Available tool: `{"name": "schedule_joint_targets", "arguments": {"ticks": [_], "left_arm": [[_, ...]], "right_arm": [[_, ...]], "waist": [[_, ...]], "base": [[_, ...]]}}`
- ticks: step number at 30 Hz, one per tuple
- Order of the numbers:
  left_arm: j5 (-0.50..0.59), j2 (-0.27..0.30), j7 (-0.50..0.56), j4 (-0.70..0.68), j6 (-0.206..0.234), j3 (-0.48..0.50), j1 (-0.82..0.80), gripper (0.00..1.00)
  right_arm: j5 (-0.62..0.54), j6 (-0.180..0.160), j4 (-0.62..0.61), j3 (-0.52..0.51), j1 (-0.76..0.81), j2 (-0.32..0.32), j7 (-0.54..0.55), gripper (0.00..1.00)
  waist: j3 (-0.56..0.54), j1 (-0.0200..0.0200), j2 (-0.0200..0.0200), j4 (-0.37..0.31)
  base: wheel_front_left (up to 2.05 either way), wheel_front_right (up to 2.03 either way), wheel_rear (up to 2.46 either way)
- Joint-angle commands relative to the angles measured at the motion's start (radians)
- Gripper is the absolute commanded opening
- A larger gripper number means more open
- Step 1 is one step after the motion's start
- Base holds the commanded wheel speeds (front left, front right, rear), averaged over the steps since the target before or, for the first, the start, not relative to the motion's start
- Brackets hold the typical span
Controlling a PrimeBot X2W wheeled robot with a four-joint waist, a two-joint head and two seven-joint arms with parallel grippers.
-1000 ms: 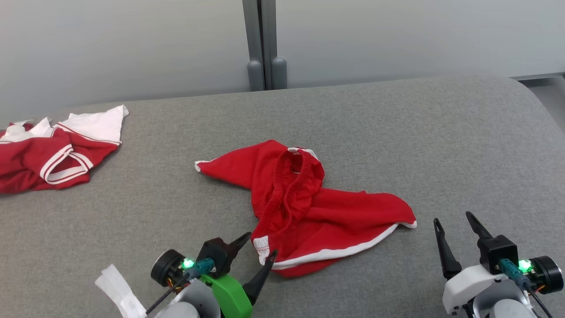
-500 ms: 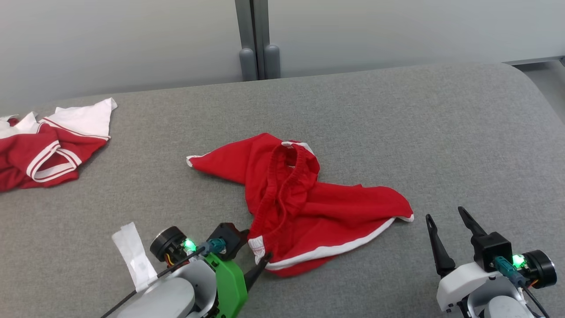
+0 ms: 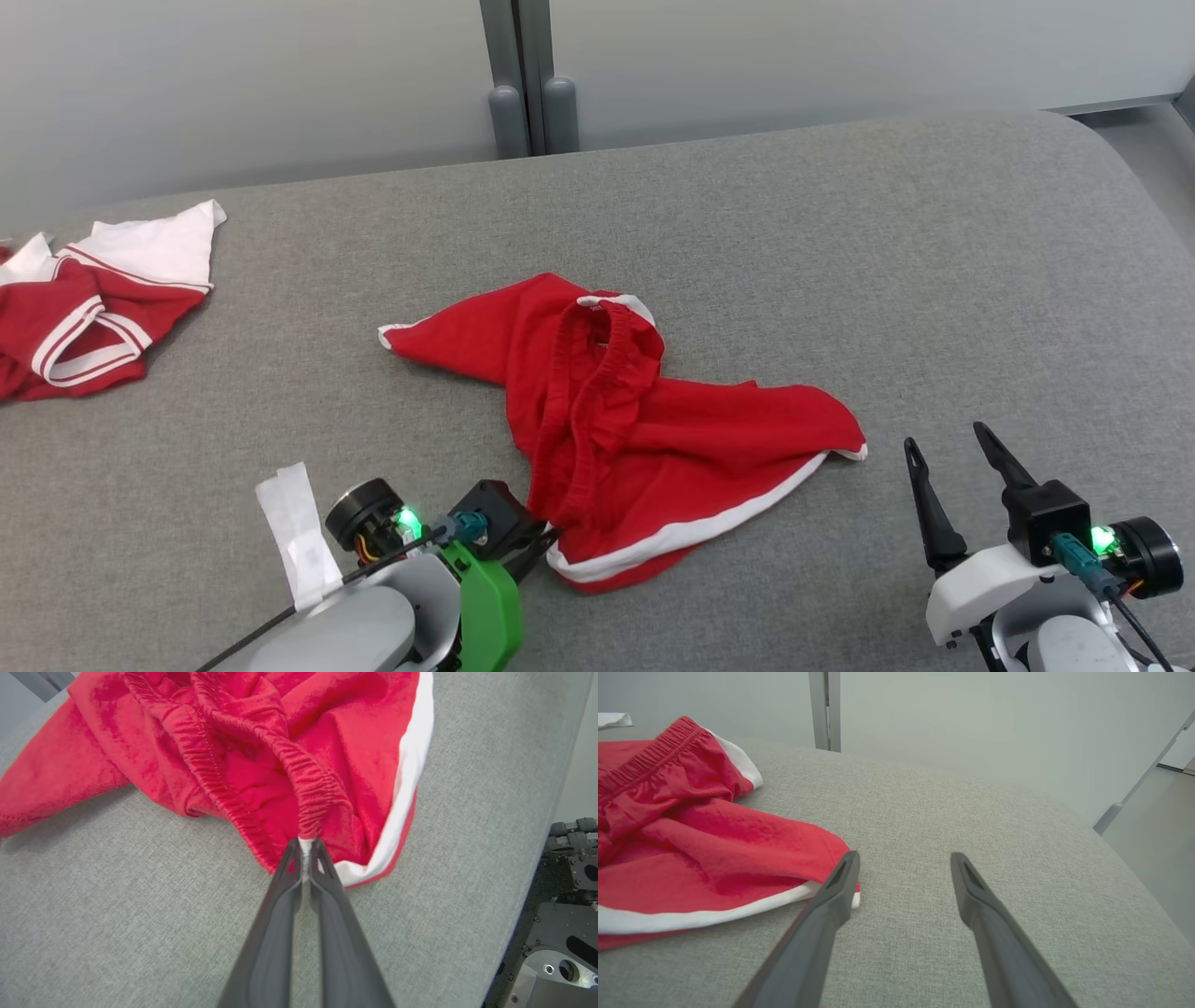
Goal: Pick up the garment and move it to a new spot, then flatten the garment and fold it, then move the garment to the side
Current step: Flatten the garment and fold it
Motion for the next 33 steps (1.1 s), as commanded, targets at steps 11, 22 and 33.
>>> {"name": "schedule_joint_targets", "arguments": {"ticks": [11, 22, 33], "left_arm": [[-0.148, -0.011, -0.242, 0.071, 0.062, 0.166, 0.074, 0.0], [-0.183, -0.064, -0.283, 0.024, 0.106, 0.385, 0.186, 0.0], [-0.081, -0.126, -0.283, -0.013, 0.076, 0.559, 0.298, 0.0]], "right_arm": [[-0.055, -0.001, 0.057, 0.004, -0.035, -0.02, 0.0, 1.0], [0.019, -0.001, 0.226, 0.231, -0.05, -0.093, 0.0, 1.0], [0.082, -0.001, 0.255, 0.33, -0.022, -0.123, 0.0, 1.0]], "waist": [[0.004, 0.0, 0.0, 0.015], [-0.001, 0.0, 0.0, 0.074], [0.002, 0.0, 0.0, 0.083]], "base": [[0.0, 0.0, 0.0], [0.0, 0.0, 0.0], [0.0, 0.0, 0.0]]}}
